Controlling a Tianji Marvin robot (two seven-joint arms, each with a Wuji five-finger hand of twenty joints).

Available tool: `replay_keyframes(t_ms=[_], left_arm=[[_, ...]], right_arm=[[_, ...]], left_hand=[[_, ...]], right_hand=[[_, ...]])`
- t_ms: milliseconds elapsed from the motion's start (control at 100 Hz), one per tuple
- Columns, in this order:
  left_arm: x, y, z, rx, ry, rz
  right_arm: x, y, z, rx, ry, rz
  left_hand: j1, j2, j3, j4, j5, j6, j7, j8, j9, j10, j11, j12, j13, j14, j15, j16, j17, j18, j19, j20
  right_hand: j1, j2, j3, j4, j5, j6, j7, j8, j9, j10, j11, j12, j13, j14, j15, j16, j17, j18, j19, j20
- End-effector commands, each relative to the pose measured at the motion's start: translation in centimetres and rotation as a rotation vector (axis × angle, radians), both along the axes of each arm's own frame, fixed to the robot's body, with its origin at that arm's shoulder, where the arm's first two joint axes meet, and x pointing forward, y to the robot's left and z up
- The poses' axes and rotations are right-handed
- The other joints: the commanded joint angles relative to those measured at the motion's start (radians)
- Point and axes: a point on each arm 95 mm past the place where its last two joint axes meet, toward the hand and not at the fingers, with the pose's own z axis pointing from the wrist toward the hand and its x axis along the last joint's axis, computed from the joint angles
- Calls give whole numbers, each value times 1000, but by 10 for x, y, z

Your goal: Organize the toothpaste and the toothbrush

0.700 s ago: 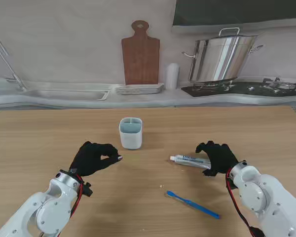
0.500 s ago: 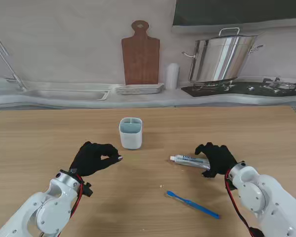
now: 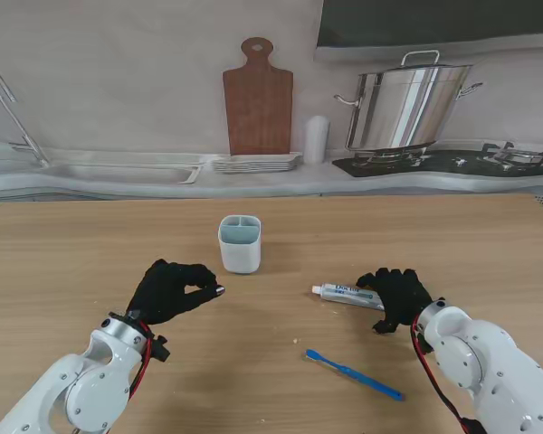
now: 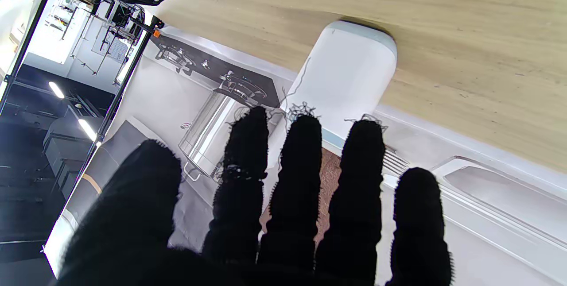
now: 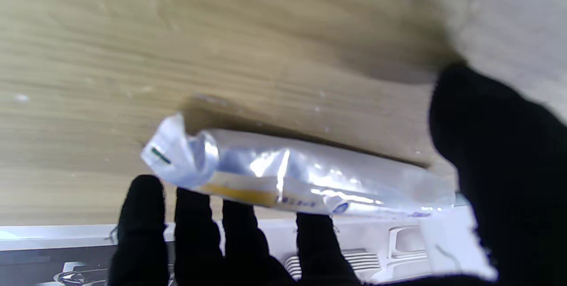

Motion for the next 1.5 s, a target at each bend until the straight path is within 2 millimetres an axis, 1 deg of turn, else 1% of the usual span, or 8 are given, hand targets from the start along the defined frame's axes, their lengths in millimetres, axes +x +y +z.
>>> replay_keyframes(t_ms=[0,280,360,520,680,1100,1260,1490], left_arm=[[-2,-3,3,0,3,-13],[-8,-2,3,-1,-11,-7],[-8,-1,3,0,-12,-4],[-7,-2,3,0,-7,-6],[-6,-3,2,1,-2,-13],[-6,-1,2,-1,-3,-11],[-6,-1,2,-1,-3,-10],[-6,-1,2,-1,-2,-13]], right_arm=[[-4,5,-6,-13,27,6],[-4,10,-8,-78,58,23],[-4,8,-9,-96,55,9],[-3,2,-12,-117,35,-28],[0,2,-16,-94,35,-73],[7,20,-28,-144,134,-84],[10,21,-31,-145,165,-84],[10,20,-30,-123,187,-99]], left_hand=[[-6,11,1,35,-20,-19,1,-8,27,-11,3,-15,15,-18,11,11,-7,24,0,16],[-5,10,0,35,-19,-19,2,-8,28,-10,5,-15,16,-16,12,12,-7,23,0,16],[-6,11,1,35,-18,-19,3,-7,28,-10,4,-15,15,-16,12,12,-6,25,0,16],[-5,9,1,35,-18,-19,2,-8,29,-10,5,-14,16,-17,12,12,-8,24,0,16],[-6,10,1,35,-18,-19,3,-8,29,-11,4,-14,17,-17,13,13,-7,24,0,16],[-8,14,-2,35,-19,-19,2,-8,29,-12,4,-14,17,-18,12,13,-9,23,-2,15],[-6,12,-2,36,-17,-18,3,-7,32,-12,6,-13,18,-17,13,13,-7,24,-1,16],[-5,12,-1,36,-17,-18,3,-7,33,-12,6,-13,19,-17,14,14,-7,25,-1,16]], right_hand=[[-22,6,-19,-16,-36,22,-39,-9,-20,52,-27,-18,-29,24,13,-12,-28,0,-12,-5],[-5,17,-21,-7,-33,21,-121,146,-14,56,-52,-14,-31,28,38,-4,-28,-2,-1,3],[14,2,-1,-6,-27,19,-49,194,-22,68,87,37,2,30,59,6,-6,2,20,8],[74,-61,66,-10,-19,29,346,228,-1,69,396,131,159,33,138,49,77,21,75,18],[132,-118,116,-16,216,-7,487,271,258,11,477,171,390,6,233,87,226,43,138,53],[215,-180,157,-26,498,-171,650,469,583,-78,633,383,731,-103,515,193,563,35,297,154],[332,-279,176,-180,626,-280,757,386,753,-136,696,408,905,-175,621,215,745,21,375,130],[484,-341,204,-190,806,-345,791,494,896,-182,772,442,1073,-262,743,186,947,-5,438,120]])
